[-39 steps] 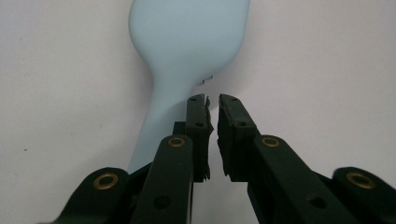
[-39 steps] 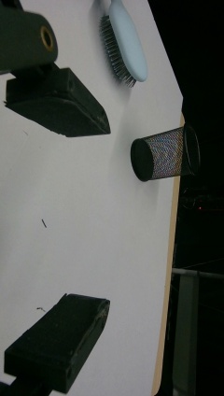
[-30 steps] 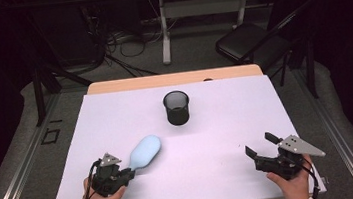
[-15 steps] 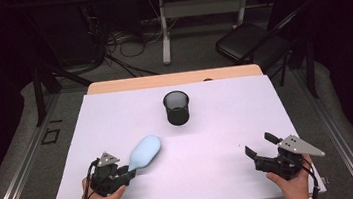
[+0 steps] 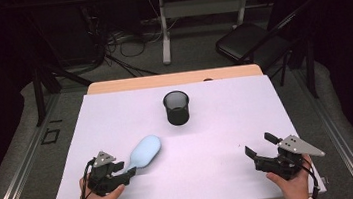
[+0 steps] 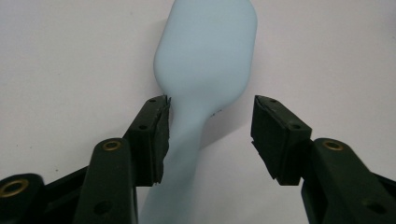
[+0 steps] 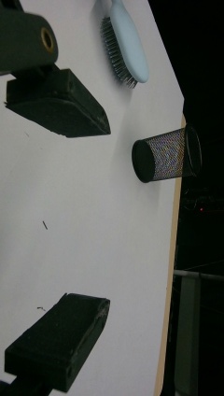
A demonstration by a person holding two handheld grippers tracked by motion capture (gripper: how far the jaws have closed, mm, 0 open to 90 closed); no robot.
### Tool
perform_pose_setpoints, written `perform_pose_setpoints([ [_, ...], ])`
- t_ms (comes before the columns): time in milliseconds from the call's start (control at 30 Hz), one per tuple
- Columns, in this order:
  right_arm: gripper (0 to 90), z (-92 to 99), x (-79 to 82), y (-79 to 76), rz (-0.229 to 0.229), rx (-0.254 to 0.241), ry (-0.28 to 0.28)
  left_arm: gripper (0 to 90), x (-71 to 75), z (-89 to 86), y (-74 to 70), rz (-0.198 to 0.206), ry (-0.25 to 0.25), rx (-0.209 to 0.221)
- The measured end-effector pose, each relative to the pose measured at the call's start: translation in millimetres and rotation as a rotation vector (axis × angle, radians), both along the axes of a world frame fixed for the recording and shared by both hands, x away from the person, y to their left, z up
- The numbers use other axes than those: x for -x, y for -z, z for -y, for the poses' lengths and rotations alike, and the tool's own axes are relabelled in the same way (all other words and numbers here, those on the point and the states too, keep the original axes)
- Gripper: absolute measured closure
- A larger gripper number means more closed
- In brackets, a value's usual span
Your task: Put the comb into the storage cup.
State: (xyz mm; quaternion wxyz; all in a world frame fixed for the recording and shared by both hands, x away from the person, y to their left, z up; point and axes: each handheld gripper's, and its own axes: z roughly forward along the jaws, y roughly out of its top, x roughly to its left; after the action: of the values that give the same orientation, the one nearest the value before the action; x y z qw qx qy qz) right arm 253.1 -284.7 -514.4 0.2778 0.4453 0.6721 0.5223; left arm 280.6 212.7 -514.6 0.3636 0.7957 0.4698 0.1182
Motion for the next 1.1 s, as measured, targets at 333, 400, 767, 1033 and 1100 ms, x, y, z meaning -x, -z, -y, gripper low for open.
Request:
perform_pose_setpoints([
  [333,13.5,0.2,-0.2,0.1,0.007,-0.001,0.002,38.1,-0.8,-5.6,-2.2,0.028,-0.011,0.053],
  [400,13.5,0.3,-0.3,0.1,0.008,-0.001,0.002,38.1,-1.3,-7.0,-2.4,0.025,-0.015,0.063],
  [767,13.6,-0.6,-0.1,0.0,0.007,-0.001,0.001,36.5,-4.8,-7.2,-1.4,0.01,0.006,0.08],
  [1033,13.6,-0.9,0.0,0.1,0.004,-0.003,-0.001,35.2,-7.5,-3.7,-9.0,0.021,0.014,0.074],
  [1100,13.6,-1.2,-0.1,0.3,0.008,-0.003,0.0,35.2,-7.9,-2.6,-11.3,0.024,0.014,0.062],
])
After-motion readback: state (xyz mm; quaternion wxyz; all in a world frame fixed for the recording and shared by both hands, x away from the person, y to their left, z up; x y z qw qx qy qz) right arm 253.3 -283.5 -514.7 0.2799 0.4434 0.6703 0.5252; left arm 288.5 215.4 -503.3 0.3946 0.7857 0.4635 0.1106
